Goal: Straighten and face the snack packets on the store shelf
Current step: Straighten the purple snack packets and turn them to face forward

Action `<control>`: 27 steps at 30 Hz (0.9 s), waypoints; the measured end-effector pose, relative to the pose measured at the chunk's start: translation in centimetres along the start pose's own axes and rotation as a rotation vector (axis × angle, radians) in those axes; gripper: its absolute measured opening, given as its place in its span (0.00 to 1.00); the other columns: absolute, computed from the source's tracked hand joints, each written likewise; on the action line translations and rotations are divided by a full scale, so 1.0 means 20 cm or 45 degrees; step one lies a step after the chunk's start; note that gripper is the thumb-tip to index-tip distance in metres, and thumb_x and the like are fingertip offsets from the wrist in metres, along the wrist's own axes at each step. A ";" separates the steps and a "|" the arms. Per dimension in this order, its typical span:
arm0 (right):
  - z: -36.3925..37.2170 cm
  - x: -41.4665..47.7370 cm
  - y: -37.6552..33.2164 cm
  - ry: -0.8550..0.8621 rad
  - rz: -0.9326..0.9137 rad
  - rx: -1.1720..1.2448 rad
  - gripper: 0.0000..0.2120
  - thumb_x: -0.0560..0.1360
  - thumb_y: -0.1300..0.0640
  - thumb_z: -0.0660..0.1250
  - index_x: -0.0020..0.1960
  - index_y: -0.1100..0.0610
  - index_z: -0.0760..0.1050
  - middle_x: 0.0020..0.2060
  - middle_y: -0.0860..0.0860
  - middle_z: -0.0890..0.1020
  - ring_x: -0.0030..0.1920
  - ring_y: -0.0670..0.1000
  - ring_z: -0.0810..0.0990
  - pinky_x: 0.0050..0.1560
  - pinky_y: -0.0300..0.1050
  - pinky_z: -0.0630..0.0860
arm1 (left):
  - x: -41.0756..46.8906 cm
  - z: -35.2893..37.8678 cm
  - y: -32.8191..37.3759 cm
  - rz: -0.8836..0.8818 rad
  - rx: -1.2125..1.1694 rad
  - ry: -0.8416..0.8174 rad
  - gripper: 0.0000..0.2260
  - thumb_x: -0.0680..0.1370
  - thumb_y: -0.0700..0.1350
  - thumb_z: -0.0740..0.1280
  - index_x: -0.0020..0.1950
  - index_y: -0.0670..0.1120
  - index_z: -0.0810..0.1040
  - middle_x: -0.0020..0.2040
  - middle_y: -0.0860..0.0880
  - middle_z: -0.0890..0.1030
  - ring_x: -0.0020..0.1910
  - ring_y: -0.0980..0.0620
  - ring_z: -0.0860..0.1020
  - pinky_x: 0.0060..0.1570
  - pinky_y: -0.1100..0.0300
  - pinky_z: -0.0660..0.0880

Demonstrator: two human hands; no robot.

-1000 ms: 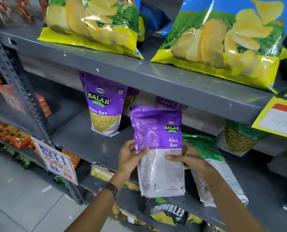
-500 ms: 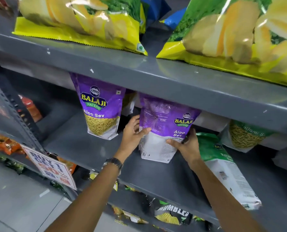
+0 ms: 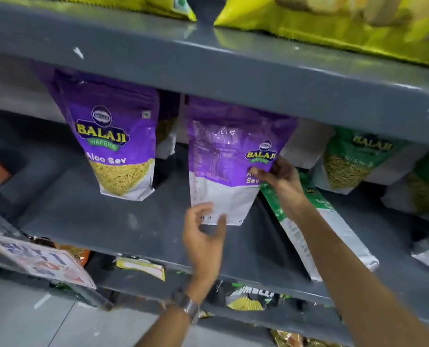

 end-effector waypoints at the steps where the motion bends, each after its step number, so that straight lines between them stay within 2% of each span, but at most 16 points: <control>1: 0.00 -0.01 0.00 0.033 -0.002 -0.013 0.20 0.63 0.70 0.73 0.54 0.64 0.76 0.38 0.45 0.86 0.42 0.45 0.84 0.46 0.38 0.78 | -0.03 0.03 -0.02 0.013 0.060 -0.050 0.16 0.67 0.47 0.72 0.52 0.57 0.73 0.50 0.58 0.79 0.52 0.57 0.78 0.56 0.56 0.74; 3: 0.00 -0.02 0.01 0.099 -0.027 -0.036 0.19 0.63 0.69 0.74 0.53 0.62 0.78 0.39 0.45 0.86 0.43 0.46 0.83 0.47 0.39 0.78 | -0.05 0.08 -0.06 0.032 0.187 -0.143 0.23 0.66 0.46 0.73 0.58 0.57 0.71 0.56 0.58 0.76 0.58 0.57 0.75 0.59 0.61 0.71; 5: 0.00 -0.05 0.00 0.165 -0.053 -0.046 0.17 0.63 0.68 0.75 0.50 0.59 0.78 0.41 0.46 0.86 0.44 0.48 0.83 0.47 0.40 0.78 | -0.06 0.12 -0.06 0.082 0.289 -0.244 0.30 0.65 0.42 0.75 0.65 0.50 0.68 0.61 0.54 0.71 0.64 0.55 0.70 0.64 0.67 0.66; 7: 0.00 -0.09 -0.01 0.219 -0.092 -0.071 0.18 0.62 0.66 0.77 0.49 0.58 0.77 0.44 0.51 0.85 0.45 0.50 0.83 0.48 0.43 0.78 | -0.07 0.16 -0.07 0.134 0.335 -0.354 0.36 0.66 0.40 0.76 0.70 0.45 0.63 0.66 0.51 0.66 0.68 0.59 0.63 0.67 0.74 0.58; 9: 0.01 -0.13 -0.04 0.236 -0.133 -0.116 0.19 0.61 0.64 0.78 0.49 0.56 0.77 0.48 0.55 0.84 0.48 0.54 0.83 0.51 0.46 0.78 | -0.05 0.19 -0.09 0.154 0.340 -0.421 0.40 0.66 0.48 0.75 0.73 0.44 0.59 0.71 0.49 0.61 0.71 0.63 0.56 0.69 0.74 0.53; 11: 0.03 -0.16 -0.06 0.235 -0.137 -0.185 0.19 0.60 0.60 0.79 0.48 0.52 0.77 0.49 0.55 0.84 0.50 0.55 0.83 0.53 0.48 0.78 | -0.01 0.21 -0.13 0.115 0.334 -0.466 0.48 0.64 0.66 0.70 0.75 0.46 0.53 0.75 0.50 0.56 0.74 0.60 0.52 0.72 0.70 0.50; 12: 0.05 -0.18 -0.07 0.224 -0.132 -0.237 0.19 0.60 0.58 0.79 0.47 0.51 0.76 0.48 0.54 0.84 0.50 0.56 0.82 0.53 0.50 0.78 | 0.02 0.23 -0.16 0.063 0.327 -0.494 0.52 0.61 0.72 0.66 0.76 0.48 0.50 0.76 0.52 0.52 0.75 0.58 0.49 0.72 0.70 0.47; 14: 0.09 -0.20 -0.10 0.178 -0.107 -0.325 0.17 0.61 0.57 0.79 0.45 0.50 0.75 0.45 0.51 0.82 0.46 0.53 0.82 0.51 0.52 0.79 | 0.09 0.26 -0.19 -0.068 0.294 -0.553 0.58 0.56 0.72 0.69 0.76 0.48 0.47 0.76 0.56 0.49 0.76 0.56 0.46 0.74 0.63 0.46; 16: 0.13 -0.23 -0.10 0.101 -0.067 -0.324 0.15 0.64 0.61 0.77 0.45 0.52 0.75 0.43 0.48 0.81 0.42 0.49 0.81 0.48 0.50 0.80 | 0.17 0.28 -0.22 -0.105 0.255 -0.568 0.57 0.56 0.63 0.76 0.76 0.49 0.50 0.77 0.53 0.54 0.77 0.52 0.52 0.75 0.52 0.54; 17: 0.15 -0.24 -0.10 0.054 -0.051 -0.315 0.14 0.65 0.62 0.76 0.46 0.53 0.75 0.43 0.47 0.81 0.42 0.47 0.81 0.47 0.47 0.79 | 0.21 0.27 -0.22 -0.103 0.254 -0.562 0.55 0.56 0.60 0.78 0.76 0.49 0.52 0.76 0.51 0.57 0.75 0.52 0.57 0.74 0.52 0.57; 20: 0.14 -0.23 -0.13 0.008 -0.056 -0.257 0.13 0.67 0.62 0.74 0.49 0.54 0.76 0.42 0.49 0.83 0.41 0.43 0.82 0.43 0.38 0.76 | 0.31 0.22 -0.23 -0.083 0.276 -0.516 0.48 0.56 0.53 0.80 0.72 0.49 0.63 0.64 0.49 0.61 0.65 0.57 0.66 0.67 0.71 0.61; 21: 0.11 -0.20 -0.14 0.081 -0.079 -0.234 0.13 0.67 0.63 0.74 0.49 0.55 0.75 0.42 0.51 0.83 0.41 0.44 0.82 0.43 0.37 0.76 | 0.33 0.20 -0.23 -0.082 0.283 -0.517 0.45 0.57 0.52 0.80 0.71 0.50 0.65 0.59 0.50 0.62 0.61 0.58 0.67 0.66 0.71 0.63; 22: 0.07 -0.17 -0.14 0.184 -0.098 -0.212 0.15 0.66 0.64 0.74 0.50 0.55 0.74 0.43 0.53 0.83 0.41 0.45 0.82 0.44 0.39 0.76 | 0.34 0.19 -0.25 -0.100 0.294 -0.536 0.44 0.58 0.53 0.80 0.71 0.51 0.66 0.57 0.50 0.64 0.60 0.57 0.69 0.66 0.66 0.66; 24: 0.00 -0.11 -0.11 0.343 -0.082 -0.158 0.23 0.64 0.67 0.75 0.55 0.57 0.71 0.51 0.59 0.80 0.47 0.52 0.81 0.47 0.45 0.78 | 0.38 0.16 -0.28 -0.131 0.300 -0.587 0.44 0.58 0.58 0.78 0.71 0.55 0.65 0.59 0.51 0.70 0.63 0.51 0.71 0.66 0.54 0.68; 26: -0.01 -0.06 -0.05 0.357 0.011 -0.108 0.33 0.63 0.70 0.75 0.64 0.58 0.66 0.60 0.62 0.75 0.56 0.56 0.79 0.50 0.45 0.78 | 0.43 0.12 -0.32 -0.212 0.226 -0.647 0.45 0.59 0.60 0.77 0.72 0.57 0.62 0.63 0.49 0.75 0.64 0.47 0.74 0.65 0.48 0.71; 27: -0.01 -0.04 -0.02 0.336 0.074 -0.097 0.37 0.63 0.70 0.74 0.67 0.58 0.63 0.63 0.61 0.74 0.59 0.56 0.77 0.51 0.44 0.77 | 0.45 0.10 -0.33 -0.281 0.170 -0.694 0.46 0.59 0.57 0.78 0.73 0.57 0.60 0.64 0.47 0.76 0.63 0.46 0.75 0.64 0.47 0.73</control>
Point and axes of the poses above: each hand's wrist, its own x-axis towards the middle knuckle, its own z-axis out of the palm, y = z × x, the point moved 7 cm from there along x, towards the middle knuckle
